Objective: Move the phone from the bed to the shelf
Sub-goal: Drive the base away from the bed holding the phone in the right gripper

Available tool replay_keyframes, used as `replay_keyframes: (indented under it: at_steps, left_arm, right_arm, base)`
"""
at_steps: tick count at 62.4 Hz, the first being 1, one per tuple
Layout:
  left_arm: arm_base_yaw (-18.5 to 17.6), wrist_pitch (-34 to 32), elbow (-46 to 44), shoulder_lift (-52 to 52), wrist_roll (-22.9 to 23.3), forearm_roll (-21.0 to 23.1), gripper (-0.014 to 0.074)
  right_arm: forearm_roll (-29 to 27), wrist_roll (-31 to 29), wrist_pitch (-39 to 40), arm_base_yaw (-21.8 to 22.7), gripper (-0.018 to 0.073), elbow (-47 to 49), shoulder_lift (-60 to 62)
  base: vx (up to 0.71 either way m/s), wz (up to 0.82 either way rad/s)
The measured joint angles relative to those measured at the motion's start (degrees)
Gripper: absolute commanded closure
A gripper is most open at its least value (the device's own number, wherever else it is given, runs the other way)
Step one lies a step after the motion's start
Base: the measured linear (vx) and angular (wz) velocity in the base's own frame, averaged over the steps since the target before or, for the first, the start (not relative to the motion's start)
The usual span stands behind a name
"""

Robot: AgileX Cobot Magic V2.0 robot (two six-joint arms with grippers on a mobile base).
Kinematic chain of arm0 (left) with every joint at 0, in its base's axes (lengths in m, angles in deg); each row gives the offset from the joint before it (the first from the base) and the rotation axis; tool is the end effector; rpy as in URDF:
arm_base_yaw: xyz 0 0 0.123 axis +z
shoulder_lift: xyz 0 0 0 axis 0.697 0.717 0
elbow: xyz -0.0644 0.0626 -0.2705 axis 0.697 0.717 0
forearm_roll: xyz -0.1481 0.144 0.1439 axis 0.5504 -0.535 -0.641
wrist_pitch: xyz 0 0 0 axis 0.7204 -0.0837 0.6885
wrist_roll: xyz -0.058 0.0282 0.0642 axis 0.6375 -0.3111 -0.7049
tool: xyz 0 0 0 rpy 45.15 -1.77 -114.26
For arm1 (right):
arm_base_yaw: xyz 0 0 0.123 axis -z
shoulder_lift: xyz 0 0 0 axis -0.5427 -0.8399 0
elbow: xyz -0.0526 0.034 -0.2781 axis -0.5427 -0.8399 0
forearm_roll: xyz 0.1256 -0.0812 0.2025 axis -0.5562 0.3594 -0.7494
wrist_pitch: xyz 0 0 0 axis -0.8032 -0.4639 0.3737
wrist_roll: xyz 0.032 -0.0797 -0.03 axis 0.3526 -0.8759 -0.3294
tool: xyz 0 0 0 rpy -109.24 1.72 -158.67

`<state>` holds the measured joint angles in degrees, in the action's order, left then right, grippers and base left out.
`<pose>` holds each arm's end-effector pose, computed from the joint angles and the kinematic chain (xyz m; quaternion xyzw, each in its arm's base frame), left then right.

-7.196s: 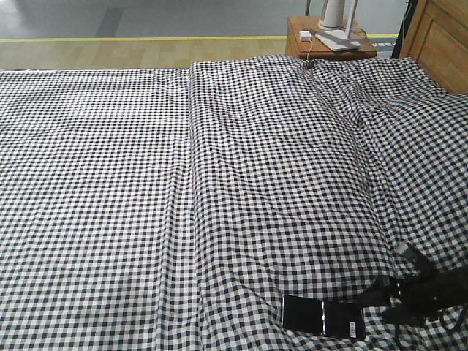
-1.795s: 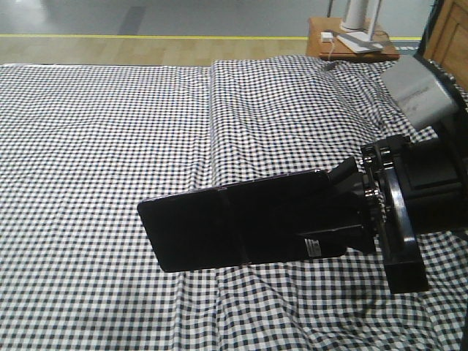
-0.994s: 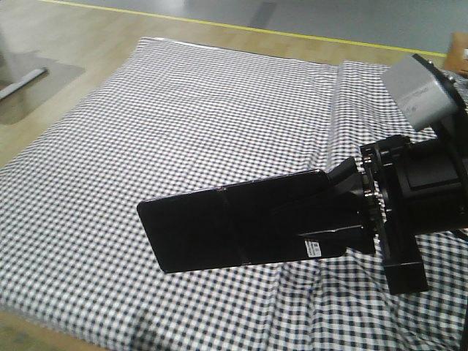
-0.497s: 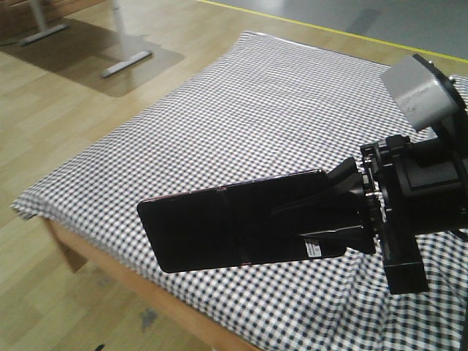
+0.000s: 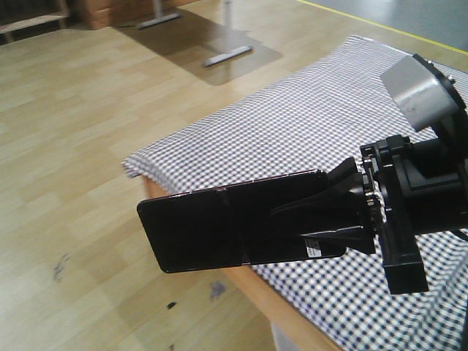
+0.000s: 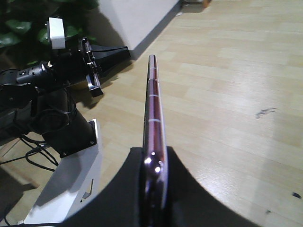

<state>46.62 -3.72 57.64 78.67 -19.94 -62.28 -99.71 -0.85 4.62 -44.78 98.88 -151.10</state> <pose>0.0562 0.0020 0.1858 0.0317 0.7467 0.0531 0.6623 0.1803 0.1175 0.3649 -0.4362 0.7185 0.4175 0.3452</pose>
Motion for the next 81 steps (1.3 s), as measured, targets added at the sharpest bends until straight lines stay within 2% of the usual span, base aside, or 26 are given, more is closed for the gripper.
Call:
replay_keyframes:
  at_steps: [59, 81]
  left_arm:
    - [0.0, 0.0, 0.0, 0.0, 0.0, 0.0, 0.0595]
    - [0.0, 0.0, 0.0, 0.0, 0.0, 0.0, 0.0595]
  right_arm:
    - [0.0, 0.0, 0.0, 0.0, 0.0561, -0.2, 0.0]
    - [0.0, 0.0, 0.0, 0.0, 0.0561, -0.2, 0.0]
  base:
    - [-0.17, 0.64]
    - [-0.11, 0.42]
